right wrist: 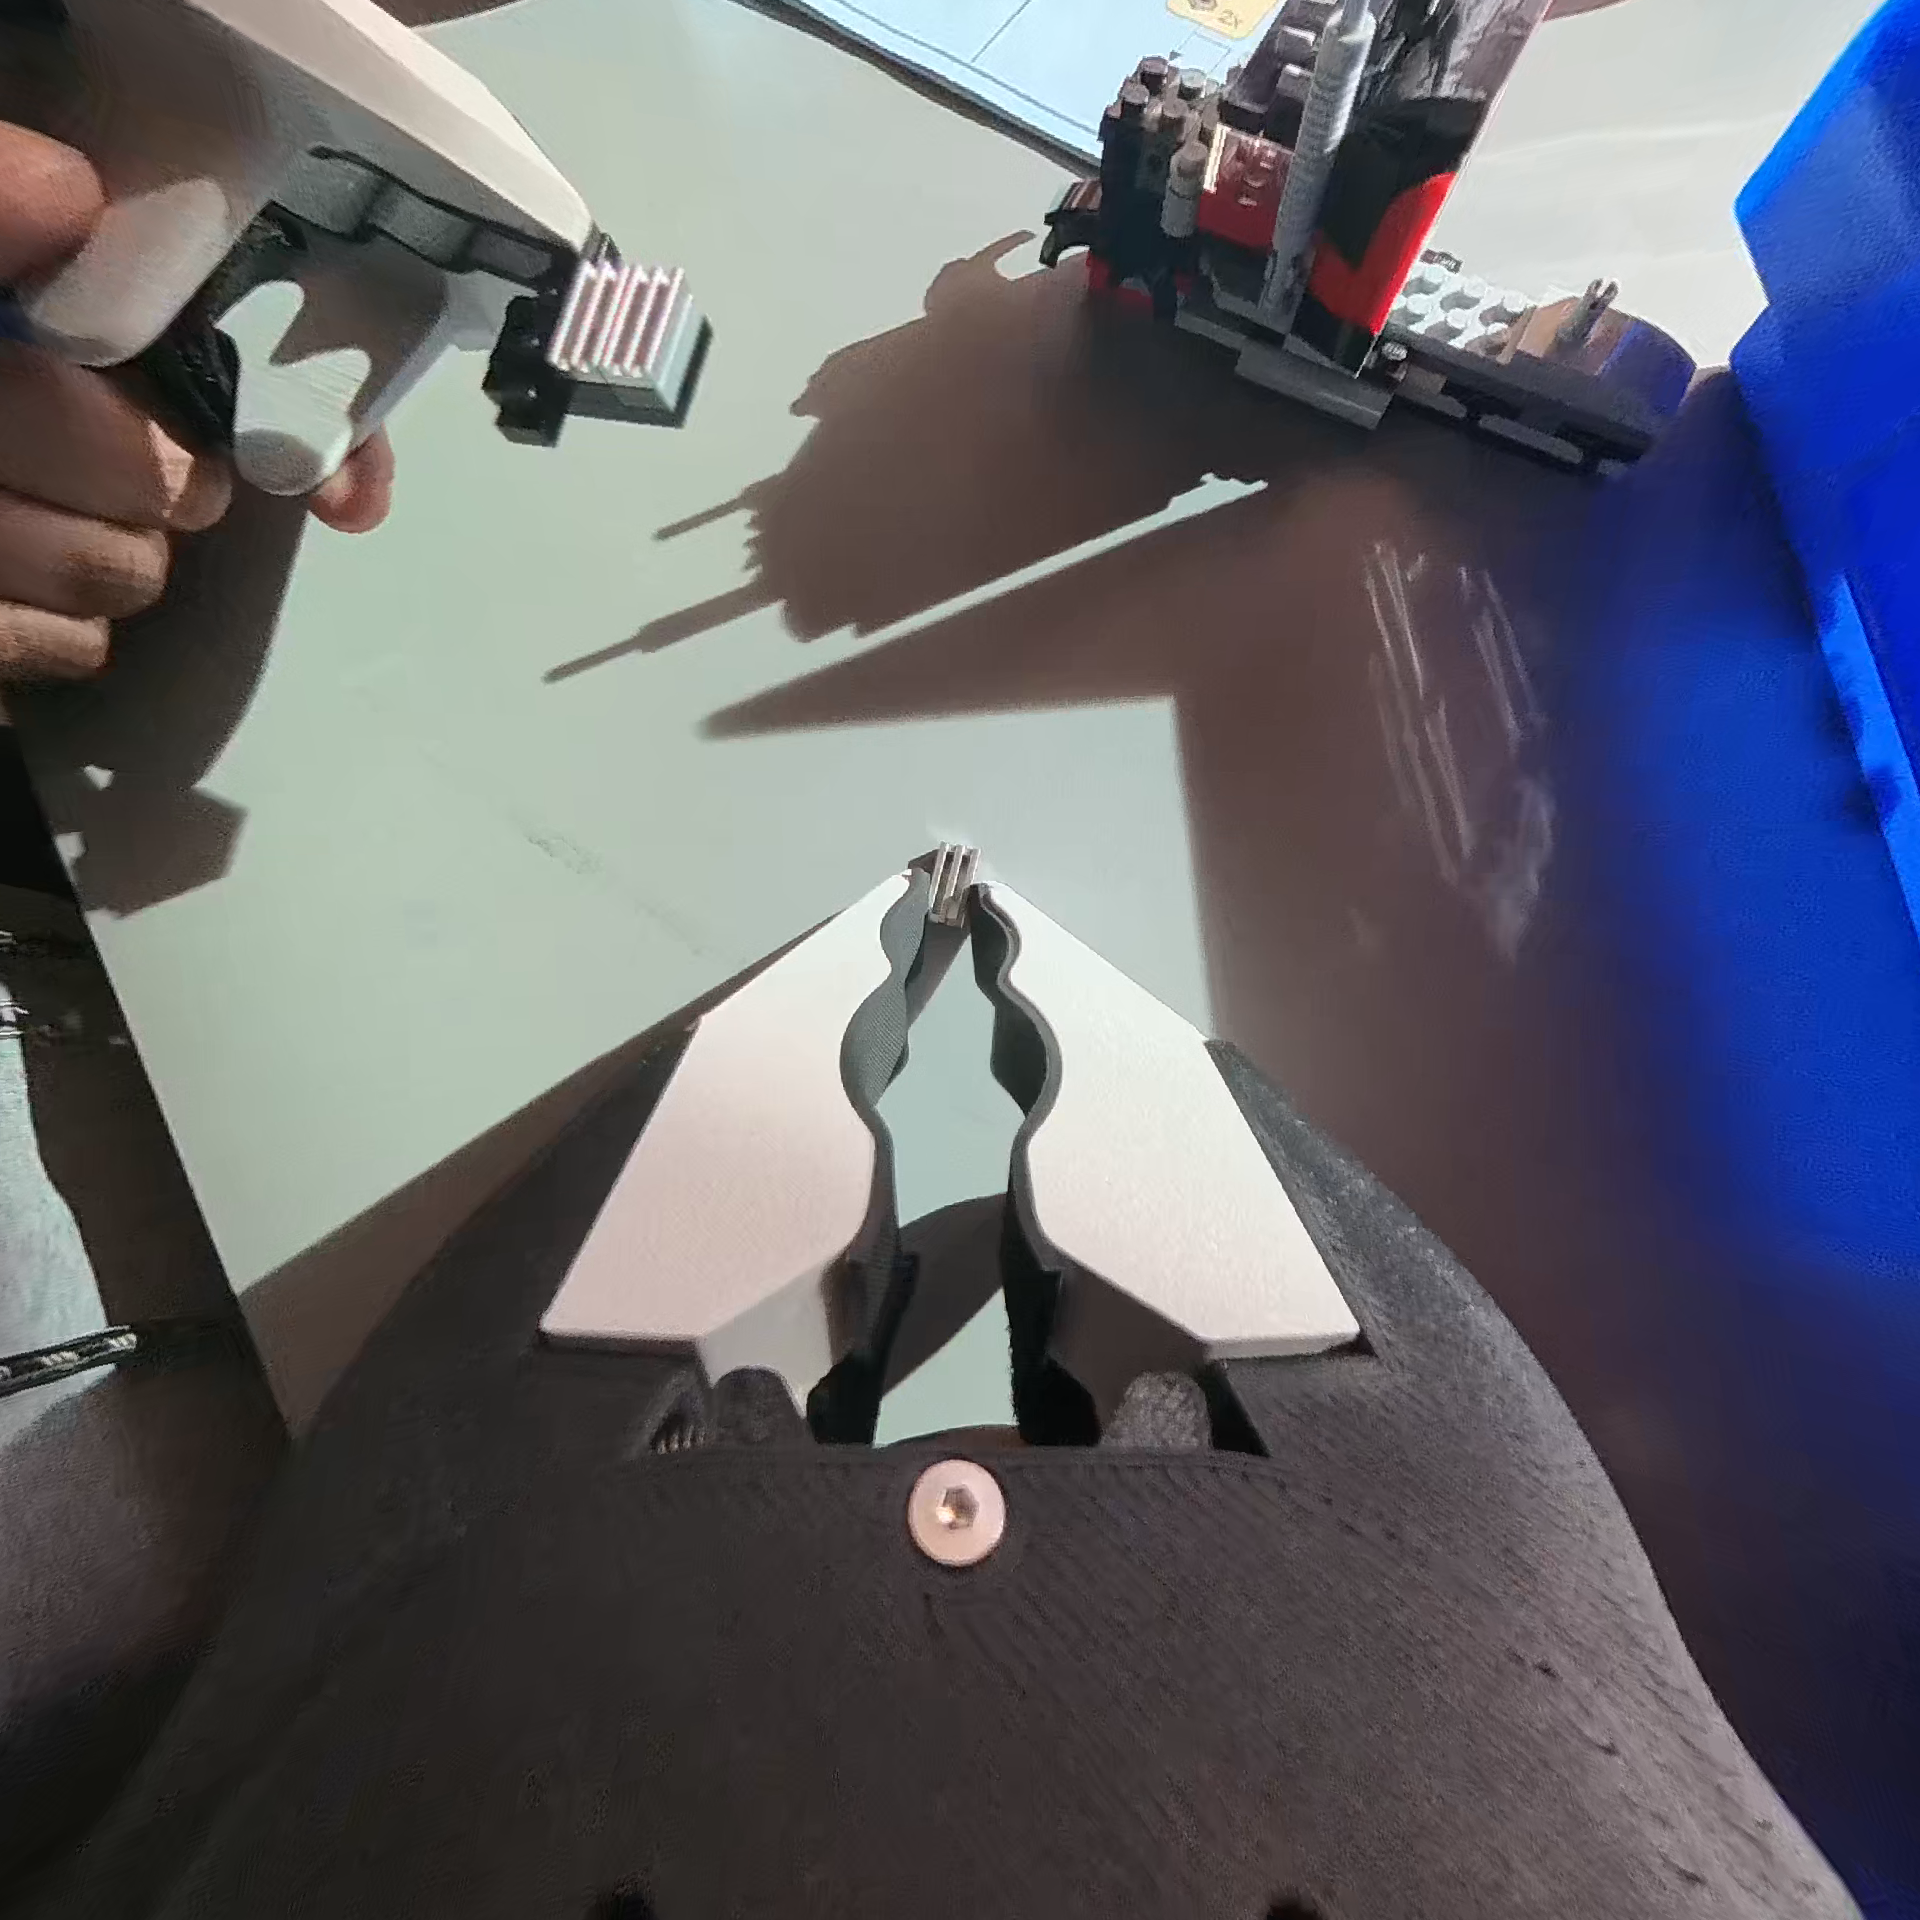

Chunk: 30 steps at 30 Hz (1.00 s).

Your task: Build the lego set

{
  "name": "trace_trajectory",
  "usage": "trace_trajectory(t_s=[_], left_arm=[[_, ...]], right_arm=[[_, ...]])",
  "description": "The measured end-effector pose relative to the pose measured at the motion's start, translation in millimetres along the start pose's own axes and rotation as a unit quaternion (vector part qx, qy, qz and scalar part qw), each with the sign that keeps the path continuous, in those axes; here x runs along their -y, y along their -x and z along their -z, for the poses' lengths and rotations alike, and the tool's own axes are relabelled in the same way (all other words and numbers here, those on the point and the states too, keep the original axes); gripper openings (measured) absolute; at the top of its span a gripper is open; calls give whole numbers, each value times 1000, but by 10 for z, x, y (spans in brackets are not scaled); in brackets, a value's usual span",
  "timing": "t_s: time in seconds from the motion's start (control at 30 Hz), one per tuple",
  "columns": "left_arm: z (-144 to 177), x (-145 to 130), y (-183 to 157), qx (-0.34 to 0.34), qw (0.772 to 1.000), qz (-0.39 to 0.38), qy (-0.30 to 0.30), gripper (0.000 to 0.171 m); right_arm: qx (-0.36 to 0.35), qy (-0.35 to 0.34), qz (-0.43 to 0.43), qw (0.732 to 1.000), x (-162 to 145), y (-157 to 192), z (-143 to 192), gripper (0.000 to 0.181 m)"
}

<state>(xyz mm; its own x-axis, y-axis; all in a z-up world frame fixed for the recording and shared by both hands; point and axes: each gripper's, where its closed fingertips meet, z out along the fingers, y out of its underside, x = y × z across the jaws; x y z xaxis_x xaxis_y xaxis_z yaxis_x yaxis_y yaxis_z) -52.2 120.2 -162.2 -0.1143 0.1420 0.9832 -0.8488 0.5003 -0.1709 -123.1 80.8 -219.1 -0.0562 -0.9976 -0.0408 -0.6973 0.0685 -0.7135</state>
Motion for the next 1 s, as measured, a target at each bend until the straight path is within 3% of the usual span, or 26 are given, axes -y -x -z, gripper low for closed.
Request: trace_trajectory(t_s=[0.1,0.27,0.4,1.0], left_arm=[[-1,10,18,6,1000,2,-4,5],[-4,31,54,18,1000,2,-13,5],[-10,32,70,25,1000,0,-14,5],[4,52,107,40,999,-3,-25,5]], right_arm=[[5,-19,0,1000,105,22,11,9],[63,-120,-19,991,640,288,142,8],[75,-137,-3,988,873,476,105,8],[29,-104,32,994,872,533,-141,9]])
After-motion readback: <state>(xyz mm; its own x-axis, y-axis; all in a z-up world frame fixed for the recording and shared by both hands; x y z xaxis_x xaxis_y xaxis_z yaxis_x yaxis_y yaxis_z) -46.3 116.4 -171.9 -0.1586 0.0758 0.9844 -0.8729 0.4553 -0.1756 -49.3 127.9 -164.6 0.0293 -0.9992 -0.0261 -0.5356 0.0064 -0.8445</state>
